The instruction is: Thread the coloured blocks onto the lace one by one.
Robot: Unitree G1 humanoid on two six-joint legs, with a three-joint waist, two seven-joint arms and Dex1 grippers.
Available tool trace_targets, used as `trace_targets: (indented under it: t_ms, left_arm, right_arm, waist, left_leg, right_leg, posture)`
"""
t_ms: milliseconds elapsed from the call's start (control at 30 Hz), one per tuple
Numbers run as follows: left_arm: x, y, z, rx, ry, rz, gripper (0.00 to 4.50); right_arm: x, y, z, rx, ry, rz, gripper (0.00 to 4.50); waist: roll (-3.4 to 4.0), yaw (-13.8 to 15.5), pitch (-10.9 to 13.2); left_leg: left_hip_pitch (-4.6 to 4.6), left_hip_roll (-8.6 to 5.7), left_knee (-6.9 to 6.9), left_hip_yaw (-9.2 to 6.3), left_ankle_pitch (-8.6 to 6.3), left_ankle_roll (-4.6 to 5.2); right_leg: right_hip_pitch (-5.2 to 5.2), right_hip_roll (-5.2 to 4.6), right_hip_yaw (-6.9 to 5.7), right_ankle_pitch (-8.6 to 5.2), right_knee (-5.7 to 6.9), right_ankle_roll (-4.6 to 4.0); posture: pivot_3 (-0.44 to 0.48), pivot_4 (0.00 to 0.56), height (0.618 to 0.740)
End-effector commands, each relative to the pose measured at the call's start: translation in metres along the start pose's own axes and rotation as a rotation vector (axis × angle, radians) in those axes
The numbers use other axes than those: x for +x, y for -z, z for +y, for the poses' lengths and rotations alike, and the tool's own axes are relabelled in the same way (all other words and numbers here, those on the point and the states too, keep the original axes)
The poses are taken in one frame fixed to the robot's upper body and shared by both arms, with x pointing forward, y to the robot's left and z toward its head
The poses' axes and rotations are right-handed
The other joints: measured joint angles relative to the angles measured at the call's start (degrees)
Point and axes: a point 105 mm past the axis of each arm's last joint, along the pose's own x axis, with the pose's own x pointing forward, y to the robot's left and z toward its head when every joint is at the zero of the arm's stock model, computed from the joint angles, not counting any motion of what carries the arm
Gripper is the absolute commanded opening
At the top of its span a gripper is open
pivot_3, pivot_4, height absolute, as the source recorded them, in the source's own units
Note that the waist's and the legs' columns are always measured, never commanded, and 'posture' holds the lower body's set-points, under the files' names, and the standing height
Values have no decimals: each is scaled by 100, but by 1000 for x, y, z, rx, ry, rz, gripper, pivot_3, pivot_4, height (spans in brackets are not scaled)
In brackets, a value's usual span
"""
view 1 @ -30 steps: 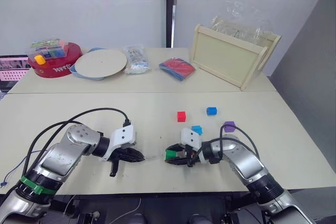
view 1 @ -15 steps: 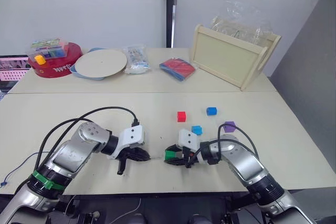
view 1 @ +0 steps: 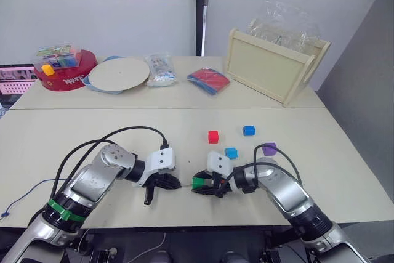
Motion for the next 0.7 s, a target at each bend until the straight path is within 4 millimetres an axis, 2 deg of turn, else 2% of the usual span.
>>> trace_targets:
  t_ms: [33, 333, 467, 567, 700]
  left_arm:
    - [0, -7, 2, 35, -4, -10, 0]
    - [14, -21, -3, 64, 32, -55, 0]
    - [27, -36, -7, 92, 43, -110, 0]
    - [41, -36, -13, 107, 68, -131, 0]
    - [46, -40, -9, 117, 40, -166, 0]
  right_arm:
    - [3, -6, 9, -21, -33, -11, 1296]
    - [5, -6, 9, -8, -18, 1, 1296]
    - [7, -5, 8, 3, -5, 8, 1296]
    - [10, -8, 9, 10, -8, 0, 1296]
    - [13, -9, 11, 22, -11, -2, 1296]
  waist:
    - [0, 0, 0]
    - [0, 17, 0]
    - [0, 67, -1]
    - [0, 103, -2]
    - [0, 167, -2]
  left_leg:
    - [0, 0, 0, 0, 0, 0]
    - [-1, -1, 3, 0, 0, 0]
    - [-1, -6, 9, -1, 0, 0]
    - [2, -9, 19, -2, 0, 0]
    - [54, -9, 20, -2, -1, 1]
  right_leg:
    - [0, 1, 0, 0, 0, 0]
    - [1, -1, -1, 0, 0, 0]
    - [8, -5, -1, 0, -3, 0]
    - [16, -8, -2, 0, -1, 1]
    - [68, -8, -3, 0, -8, 1]
  posture:
    - [0, 150, 740]
    - [0, 150, 740]
    - [0, 150, 740]
    - [0, 150, 740]
    - [0, 150, 740]
